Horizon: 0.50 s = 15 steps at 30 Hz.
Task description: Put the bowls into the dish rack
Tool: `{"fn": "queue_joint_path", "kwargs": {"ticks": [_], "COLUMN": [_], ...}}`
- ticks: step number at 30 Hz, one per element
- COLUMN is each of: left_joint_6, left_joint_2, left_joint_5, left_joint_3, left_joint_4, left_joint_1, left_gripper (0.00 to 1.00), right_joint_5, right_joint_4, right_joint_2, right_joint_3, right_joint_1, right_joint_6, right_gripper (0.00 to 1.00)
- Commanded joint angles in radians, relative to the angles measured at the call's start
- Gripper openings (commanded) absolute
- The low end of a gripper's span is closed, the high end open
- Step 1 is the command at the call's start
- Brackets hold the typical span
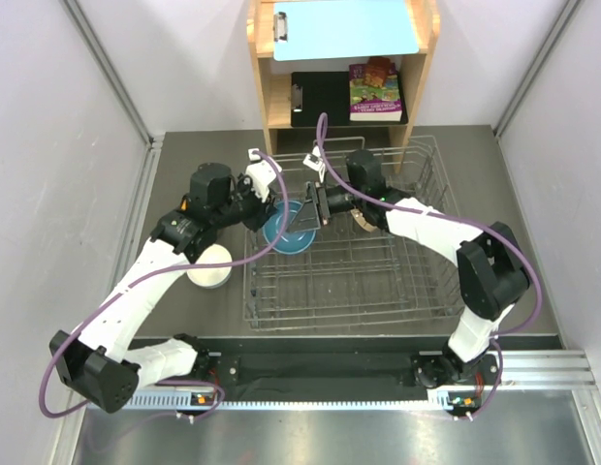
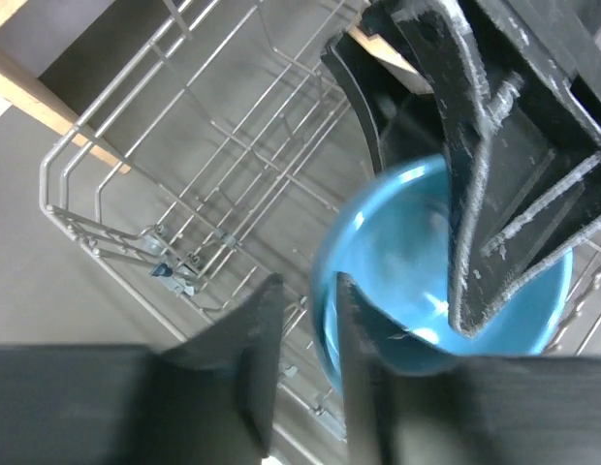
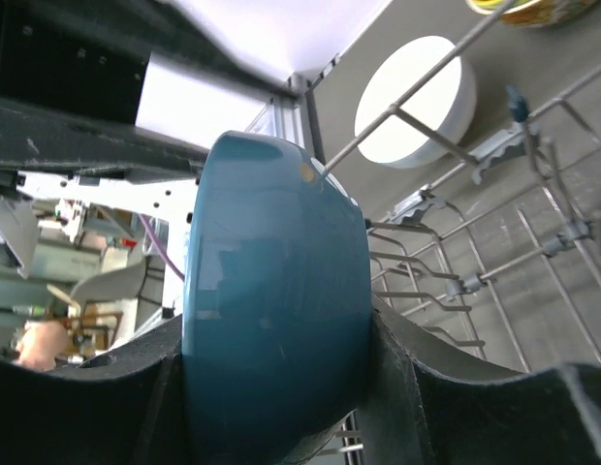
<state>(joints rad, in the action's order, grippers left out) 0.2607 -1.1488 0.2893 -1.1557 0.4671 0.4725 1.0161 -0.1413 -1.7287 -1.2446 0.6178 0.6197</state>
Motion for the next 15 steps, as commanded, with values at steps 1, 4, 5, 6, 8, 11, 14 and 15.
{"fn": "queue_joint_path", "kwargs": {"ticks": [1, 4, 5, 6, 8, 11, 14, 15], "left_joint_6": [-0.009, -0.026, -0.025, -0.025, -0.023, -0.012, 0.008, 0.012], "left_joint_2": [0.023, 0.035, 0.041, 0.046, 0.063, 0.087, 0.115, 0.121], "left_joint_5": [-0.048, -0.084, -0.105, -0.113, -0.134, -0.177, -0.211, -0.226], "left_joint_3": [-0.002, -0.01, -0.013, -0.013, -0.013, -0.006, 0.011, 0.027], "left_joint_4": [-0.073, -0.079, -0.081, -0.081, -0.082, -0.084, -0.085, -0.085], "left_joint_1": [-0.003, -0.02, -0.024, -0.034, -0.046, -0.072, -0.109, -0.132], "left_gripper": [0.48, 0.64, 0.7, 0.73, 0.8, 0.85, 0.96, 0.99], "right_joint_5": [0.039, 0.004, -0.019, -0.03, -0.072, -0.163, -0.313, -0.354], "right_joint_4": [-0.035, 0.008, 0.022, 0.049, 0.078, 0.14, 0.247, 0.284], "right_joint_2": [0.043, 0.057, 0.064, 0.067, 0.08, 0.098, 0.125, 0.135], "right_joint_3": [-0.012, -0.012, -0.015, -0.018, -0.021, -0.041, -0.073, -0.087], "right_joint_1": [0.023, 0.022, 0.022, 0.022, 0.02, 0.016, 0.016, 0.016], "right_joint_6": [-0.054, -0.093, -0.116, -0.129, -0.167, -0.23, -0.306, -0.325], "right_gripper": [0.0, 0.0, 0.0, 0.0, 0.0, 0.0, 0.0, 0.0]}}
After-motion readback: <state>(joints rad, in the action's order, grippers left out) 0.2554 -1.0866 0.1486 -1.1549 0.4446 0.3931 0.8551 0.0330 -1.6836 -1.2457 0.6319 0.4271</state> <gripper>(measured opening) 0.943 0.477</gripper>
